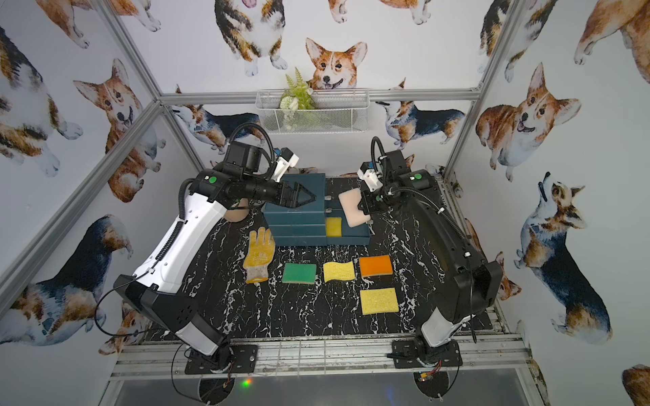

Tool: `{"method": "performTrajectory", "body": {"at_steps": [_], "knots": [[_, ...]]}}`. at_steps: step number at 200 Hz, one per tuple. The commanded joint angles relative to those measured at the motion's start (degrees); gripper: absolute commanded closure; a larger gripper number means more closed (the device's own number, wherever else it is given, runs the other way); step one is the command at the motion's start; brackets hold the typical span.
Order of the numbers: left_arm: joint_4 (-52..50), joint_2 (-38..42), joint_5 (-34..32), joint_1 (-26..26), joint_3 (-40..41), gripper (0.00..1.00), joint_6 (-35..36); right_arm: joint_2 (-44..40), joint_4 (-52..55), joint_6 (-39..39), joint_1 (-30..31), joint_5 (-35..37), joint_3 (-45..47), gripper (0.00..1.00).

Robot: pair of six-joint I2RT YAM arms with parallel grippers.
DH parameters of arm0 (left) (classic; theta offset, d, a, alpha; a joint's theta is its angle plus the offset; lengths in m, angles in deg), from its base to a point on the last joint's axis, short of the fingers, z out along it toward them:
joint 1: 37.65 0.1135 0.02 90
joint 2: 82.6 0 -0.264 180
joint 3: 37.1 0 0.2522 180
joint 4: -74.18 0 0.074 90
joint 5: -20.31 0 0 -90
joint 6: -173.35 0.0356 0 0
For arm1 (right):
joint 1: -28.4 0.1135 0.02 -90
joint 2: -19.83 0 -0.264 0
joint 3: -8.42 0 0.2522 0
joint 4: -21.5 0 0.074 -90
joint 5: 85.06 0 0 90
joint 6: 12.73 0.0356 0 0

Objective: Take the sponge out of the drawer
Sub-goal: Pick up the sponge from the drawer.

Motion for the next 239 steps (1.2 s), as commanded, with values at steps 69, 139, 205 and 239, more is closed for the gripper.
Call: {"method": "performTrajectory", "body": {"at_steps": [69,139,205,239], "knots": [[-4.35,-6.11,4.58,-3.93,-1.17,0.13,6.4,3.51,16.96,-12.08,5.23,-5.1,-8.87,1.0],[-4.11,-8.7,5.61,-5.99,-1.97,0.35,6.14,4.7,16.99,-11.87,7.98,-6.25,-10.49,1.0],[-3.91,-8.63,6.77,-6.38,-0.22,1.0,5.41,3.83,14.65,-10.92,8.0,-4.56,-11.29,1.0],[-2.34,-7.56,6.2,-6.83,1.26,1.0,3.63,3.0,10.96,-8.41,8.04,-3.58,-10.57,0.92]]}}
